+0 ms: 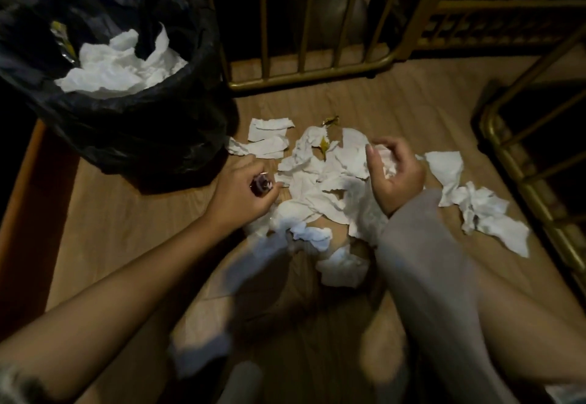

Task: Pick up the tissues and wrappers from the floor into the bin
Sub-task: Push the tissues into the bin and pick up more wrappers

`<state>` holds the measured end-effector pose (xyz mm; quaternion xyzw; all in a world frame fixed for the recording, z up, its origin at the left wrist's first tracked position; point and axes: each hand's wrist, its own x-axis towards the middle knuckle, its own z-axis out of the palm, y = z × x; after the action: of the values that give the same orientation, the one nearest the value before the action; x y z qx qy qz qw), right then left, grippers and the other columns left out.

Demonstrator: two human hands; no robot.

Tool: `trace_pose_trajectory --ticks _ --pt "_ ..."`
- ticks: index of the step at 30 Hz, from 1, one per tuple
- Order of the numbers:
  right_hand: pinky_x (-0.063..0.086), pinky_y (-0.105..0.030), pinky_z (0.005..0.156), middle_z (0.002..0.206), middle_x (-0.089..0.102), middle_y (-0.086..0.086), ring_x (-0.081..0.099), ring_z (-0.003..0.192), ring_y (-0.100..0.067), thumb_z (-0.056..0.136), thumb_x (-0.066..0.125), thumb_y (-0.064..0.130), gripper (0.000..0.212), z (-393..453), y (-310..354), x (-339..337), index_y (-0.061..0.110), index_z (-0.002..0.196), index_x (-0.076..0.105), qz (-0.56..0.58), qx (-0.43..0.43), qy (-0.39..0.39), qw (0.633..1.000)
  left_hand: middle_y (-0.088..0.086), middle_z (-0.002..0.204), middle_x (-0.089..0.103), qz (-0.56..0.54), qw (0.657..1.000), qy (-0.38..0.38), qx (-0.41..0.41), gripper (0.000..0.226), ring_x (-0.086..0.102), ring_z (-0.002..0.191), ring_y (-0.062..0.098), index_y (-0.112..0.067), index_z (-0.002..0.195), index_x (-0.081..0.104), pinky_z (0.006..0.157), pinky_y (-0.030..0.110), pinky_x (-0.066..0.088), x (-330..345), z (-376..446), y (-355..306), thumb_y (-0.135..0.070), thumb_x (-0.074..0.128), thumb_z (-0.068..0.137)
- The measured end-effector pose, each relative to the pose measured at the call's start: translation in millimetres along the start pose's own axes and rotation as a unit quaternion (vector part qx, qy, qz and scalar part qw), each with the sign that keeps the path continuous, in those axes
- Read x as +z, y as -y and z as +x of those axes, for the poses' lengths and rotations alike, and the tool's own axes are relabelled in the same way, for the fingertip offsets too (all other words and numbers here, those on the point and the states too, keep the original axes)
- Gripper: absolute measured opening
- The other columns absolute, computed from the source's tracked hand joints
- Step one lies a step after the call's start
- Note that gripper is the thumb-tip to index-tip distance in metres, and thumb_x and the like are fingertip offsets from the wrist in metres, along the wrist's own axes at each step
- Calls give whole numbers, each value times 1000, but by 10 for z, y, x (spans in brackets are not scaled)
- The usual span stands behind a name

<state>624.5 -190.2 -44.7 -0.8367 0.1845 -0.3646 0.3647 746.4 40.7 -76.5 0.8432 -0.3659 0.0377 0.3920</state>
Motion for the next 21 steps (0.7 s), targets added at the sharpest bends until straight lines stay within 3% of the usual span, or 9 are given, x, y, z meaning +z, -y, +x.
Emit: trace_pose_trajectory --ticks 2,4,6,8,11,13,16,19,21 --pt "47 -24 67 83 68 1 62 75 -12 92 61 26 19 81 -208 -92 9 95 67 -45 -33 46 997 4 83 57 7 997 56 44 16 51 75 11 -11 76 64 65 15 39 47 74 -17 -16 79 74" --pt "41 -19 65 81 69 -5 61 73 -14 91 62 29 23 104 -393 -194 7 90 68 -80 -57 71 993 5 98 58 7 990 122 69 17 53 89 11 -14 80 66 72 12 39 90 84 -16 -10 80 70" --pt "38 -17 67 80 69 -8 60 73 -16 91 63 28 24 86 -508 -289 5 86 68 -112 -66 96 987 7 125 53 -19 975 203 85 17 47 118 10 -16 81 66 91 18 42 132 30 27 -6 76 71" --pt "35 -17 67 79 67 -8 59 71 -19 92 62 24 22 15 -584 -350 5 84 67 -134 -65 139 979 8 148 38 -43 956 274 96 20 30 138 8 -20 80 64 109 19 30 163 -69 88 -4 72 73" --pt "33 -14 68 80 64 -7 58 71 -21 97 51 27 27 -190 -632 -353 6 87 65 -146 -73 237 958 9 157 30 -49 933 345 89 21 16 149 20 -26 80 63 121 36 16 262 -256 211 -8 74 74" --pt "40 -19 75 90 65 -8 58 80 -17 98 47 27 25 -378 -613 -312 11 97 65 -156 -73 304 937 5 150 44 -26 918 388 71 21 17 149 24 -29 80 61 122 47 13 327 -376 302 -18 78 75" --pt "49 -31 77 98 61 -2 53 88 -10 98 44 35 27 -732 -531 -220 17 101 64 -145 -80 402 900 0 117 64 -23 926 374 57 28 39 138 22 -28 78 56 115 44 28 366 -541 392 -29 83 70" --pt "48 -26 78 112 55 0 53 96 -12 88 60 45 36 -1072 -516 -103 23 116 58 -191 -134 451 862 -9 91 59 -39 953 299 25 29 54 93 7 -24 82 61 82 31 45 351 -641 425 -31 85 69" --pt "41 -21 80 113 45 7 47 101 -9 82 67 49 46 -1253 -522 -52 28 119 51 -206 -57 461 861 -8 88 57 -32 968 249 12 27 53 83 8 -24 85 61 72 31 45 346 -669 446 -25 84 71"
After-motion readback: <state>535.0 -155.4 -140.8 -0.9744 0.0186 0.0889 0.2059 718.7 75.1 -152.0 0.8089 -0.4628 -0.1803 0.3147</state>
